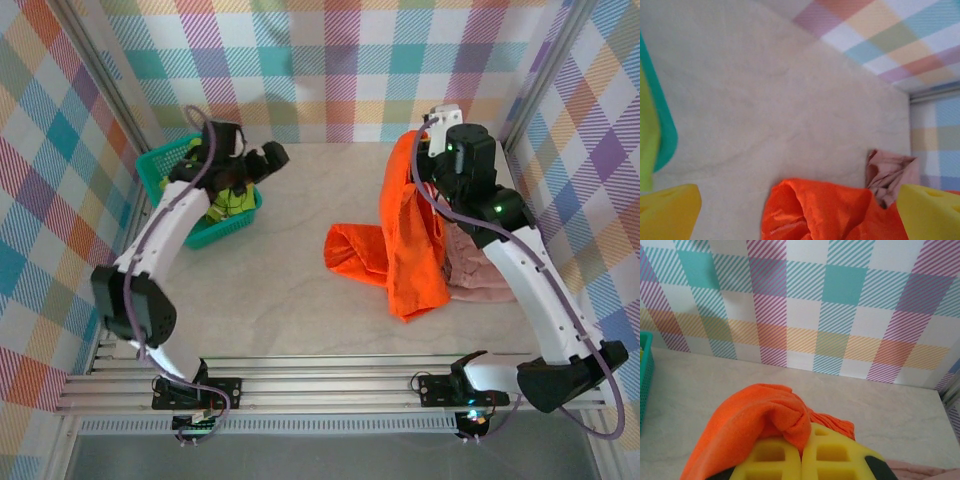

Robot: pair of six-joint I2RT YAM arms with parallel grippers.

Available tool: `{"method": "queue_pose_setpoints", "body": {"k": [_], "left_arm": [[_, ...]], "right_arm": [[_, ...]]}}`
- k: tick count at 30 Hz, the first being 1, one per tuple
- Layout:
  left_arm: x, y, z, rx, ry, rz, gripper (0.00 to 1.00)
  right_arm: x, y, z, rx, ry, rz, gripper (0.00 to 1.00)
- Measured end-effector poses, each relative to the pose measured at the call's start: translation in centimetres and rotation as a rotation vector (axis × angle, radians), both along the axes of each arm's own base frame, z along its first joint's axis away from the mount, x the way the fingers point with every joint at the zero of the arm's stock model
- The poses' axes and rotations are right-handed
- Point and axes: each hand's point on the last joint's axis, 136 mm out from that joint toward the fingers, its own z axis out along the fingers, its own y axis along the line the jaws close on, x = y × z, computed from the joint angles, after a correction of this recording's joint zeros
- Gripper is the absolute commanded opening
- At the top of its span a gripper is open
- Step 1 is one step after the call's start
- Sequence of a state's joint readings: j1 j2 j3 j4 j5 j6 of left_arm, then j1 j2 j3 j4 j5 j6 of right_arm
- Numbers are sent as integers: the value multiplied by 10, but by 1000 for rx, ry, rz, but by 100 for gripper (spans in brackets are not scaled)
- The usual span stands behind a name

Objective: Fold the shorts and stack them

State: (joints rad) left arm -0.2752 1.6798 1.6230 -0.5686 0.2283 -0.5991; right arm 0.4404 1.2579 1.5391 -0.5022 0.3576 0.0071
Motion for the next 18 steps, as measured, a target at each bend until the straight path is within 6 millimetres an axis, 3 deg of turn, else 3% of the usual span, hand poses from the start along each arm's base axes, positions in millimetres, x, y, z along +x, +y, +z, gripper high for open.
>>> {"method": "queue_pose_setpoints", "body": {"k": [5, 11, 14, 18], "left_arm": [[17, -32, -57, 30, 103, -36, 100], [48, -64, -87, 100, 105, -61, 100], [59, -68, -101, 163, 106, -57, 100], [67, -58, -129, 263, 132, -41, 100]], "right_arm": [[-15, -7, -8, 64, 16, -20, 0], [-24, -11, -24, 102, 48, -34, 0], [-27, -11, -31, 113, 62, -38, 0], [-29, -12, -37, 113, 76, -40, 0]]}}
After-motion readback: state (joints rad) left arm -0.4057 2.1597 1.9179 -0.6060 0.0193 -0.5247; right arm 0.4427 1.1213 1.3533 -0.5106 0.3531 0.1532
